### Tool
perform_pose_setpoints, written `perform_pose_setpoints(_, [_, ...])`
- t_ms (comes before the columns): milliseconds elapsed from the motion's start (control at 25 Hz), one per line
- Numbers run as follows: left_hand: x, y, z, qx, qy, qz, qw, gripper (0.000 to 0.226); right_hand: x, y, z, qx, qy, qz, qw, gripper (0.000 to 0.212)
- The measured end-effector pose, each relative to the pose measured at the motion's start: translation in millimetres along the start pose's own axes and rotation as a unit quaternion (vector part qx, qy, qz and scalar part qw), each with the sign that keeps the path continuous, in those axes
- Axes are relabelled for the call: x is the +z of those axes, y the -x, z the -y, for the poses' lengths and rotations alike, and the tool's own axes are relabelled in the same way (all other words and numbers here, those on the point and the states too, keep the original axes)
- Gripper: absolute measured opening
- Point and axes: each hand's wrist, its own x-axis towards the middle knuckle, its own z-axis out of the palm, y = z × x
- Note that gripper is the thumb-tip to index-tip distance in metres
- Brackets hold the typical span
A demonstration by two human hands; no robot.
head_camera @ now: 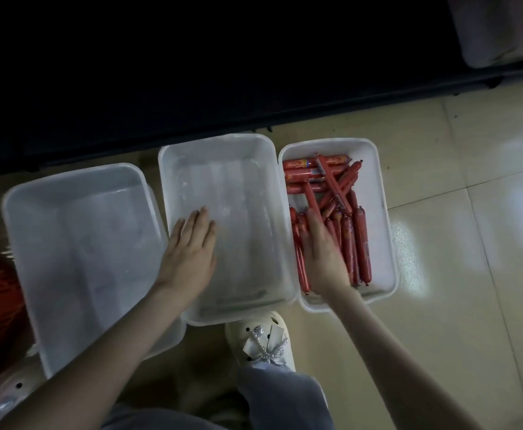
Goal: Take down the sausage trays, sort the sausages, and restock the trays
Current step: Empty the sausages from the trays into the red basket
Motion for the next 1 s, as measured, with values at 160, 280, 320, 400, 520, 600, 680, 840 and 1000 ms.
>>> perform_pose_setpoints(160, [-10, -26, -38, 0.040, 0.021, -0.056, 0.997, 0.061, -5, -17, -40, 0.202, 0.084, -0.042, 0.975, 0.071])
perform_pose_setpoints(280, [-11, -36, -59, 0.089, 0.010, -0.063, 0.994, 0.065, -3, -20, -48, 0.214, 0.140, 0.010, 0.967, 0.096])
perform_pose_setpoints(320, [-10, -37, -63, 0.093, 0.011, -0.059, 0.994, 0.065, -2, -23, -50, 0.208, 0.141, 0.007, 0.968, 0.097])
perform_pose_setpoints(400, [-10, -37, -66, 0.102, 0.010, -0.052, 0.993, 0.065, -2, -29, -51, 0.203, 0.106, 0.005, 0.973, 0.090])
perform_pose_setpoints(520, [-11, -33, -63, 0.096, 0.018, -0.032, 0.995, 0.058, -3, -32, -47, 0.233, 0.031, 0.017, 0.972, 0.072])
perform_pose_setpoints(600, [-16, -29, -61, 0.078, 0.061, -0.014, 0.995, 0.052, 1, -27, -46, 0.225, 0.025, 0.028, 0.974, 0.051])
perform_pose_setpoints(680, [-26, -25, -59, 0.023, 0.149, 0.034, 0.988, 0.048, 2, -18, -45, 0.204, -0.001, 0.031, 0.979, 0.037])
perform_pose_setpoints(840, [-58, -24, -52, -0.065, 0.368, 0.058, 0.926, 0.036, -25, -6, -27, 0.204, -0.155, 0.006, 0.966, 0.012])
perform_pose_setpoints(1000, [-101, -26, -55, -0.104, 0.557, 0.139, 0.812, 0.023, -77, 8, 26, 0.214, -0.446, 0.023, 0.869, 0.010])
